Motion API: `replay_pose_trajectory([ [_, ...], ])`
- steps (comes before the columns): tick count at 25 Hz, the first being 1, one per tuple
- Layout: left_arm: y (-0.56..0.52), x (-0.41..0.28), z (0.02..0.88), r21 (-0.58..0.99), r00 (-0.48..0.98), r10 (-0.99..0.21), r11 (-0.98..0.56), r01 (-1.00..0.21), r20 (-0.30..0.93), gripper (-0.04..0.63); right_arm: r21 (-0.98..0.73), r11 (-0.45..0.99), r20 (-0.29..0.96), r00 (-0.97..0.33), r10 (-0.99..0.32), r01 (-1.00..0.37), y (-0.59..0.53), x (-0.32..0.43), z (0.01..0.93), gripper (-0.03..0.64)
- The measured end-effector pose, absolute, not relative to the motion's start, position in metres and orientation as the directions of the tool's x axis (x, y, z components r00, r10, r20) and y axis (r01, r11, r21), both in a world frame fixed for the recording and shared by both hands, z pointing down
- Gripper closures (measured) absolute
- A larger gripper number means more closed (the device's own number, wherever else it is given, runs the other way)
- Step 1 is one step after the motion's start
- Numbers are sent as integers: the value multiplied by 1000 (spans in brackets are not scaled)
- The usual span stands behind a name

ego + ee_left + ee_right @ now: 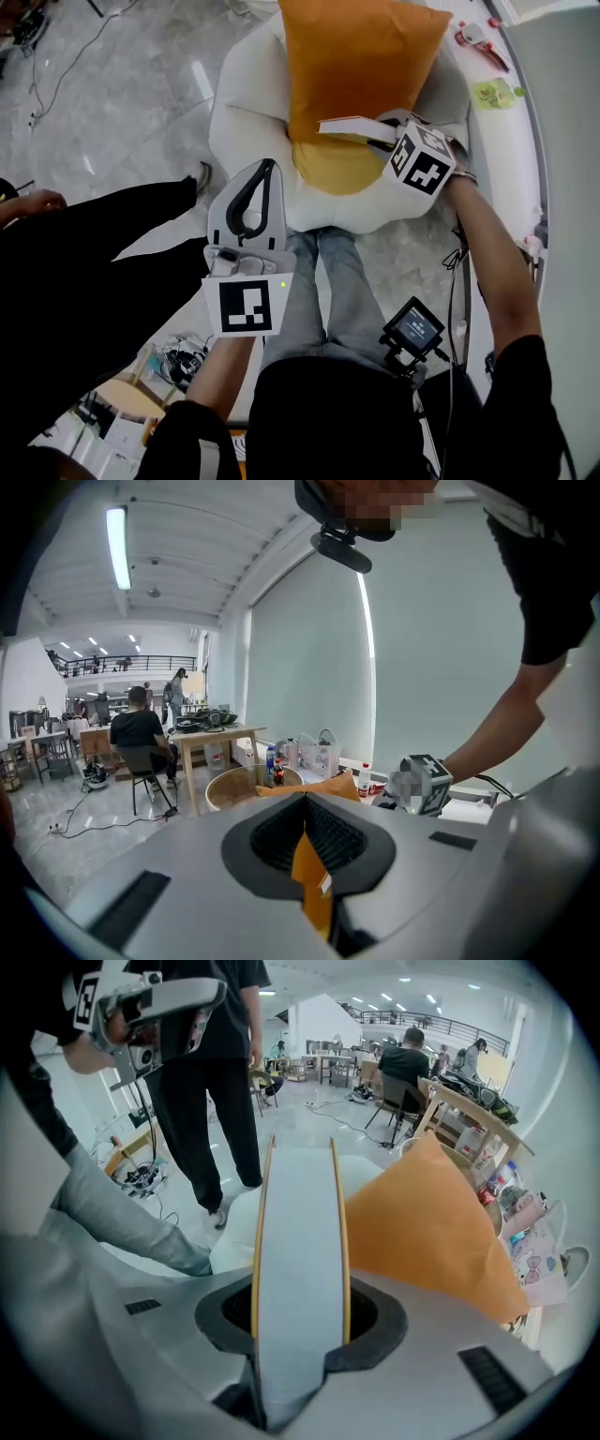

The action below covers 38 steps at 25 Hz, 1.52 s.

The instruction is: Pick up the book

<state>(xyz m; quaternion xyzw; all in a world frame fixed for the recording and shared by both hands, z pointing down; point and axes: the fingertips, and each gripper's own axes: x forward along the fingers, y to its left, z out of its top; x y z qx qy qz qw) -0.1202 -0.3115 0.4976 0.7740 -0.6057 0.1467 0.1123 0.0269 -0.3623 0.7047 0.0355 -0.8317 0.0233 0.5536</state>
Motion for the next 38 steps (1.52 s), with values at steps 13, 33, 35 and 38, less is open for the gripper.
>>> replay_pose_trajectory([
  [13, -299, -133, 411, -70, 195, -940, -223, -972, 279, 584, 77, 978, 787, -591, -178, -193, -354, 4, 539, 466],
  [33, -290, -109, 290, -159, 226, -969, -239, -958, 99, 584, 174, 879, 319, -819, -476, -443, -338, 49, 279, 466],
  [35, -287, -104, 283, -166, 232, -969, -244, -956, 90, 584, 177, 857, 264, -816, -515, -483, -334, 64, 257, 466],
  [38, -283, -97, 271, -177, 241, -968, -250, -952, 75, 584, 171, 823, 174, -805, -567, -542, -328, 86, 225, 466],
])
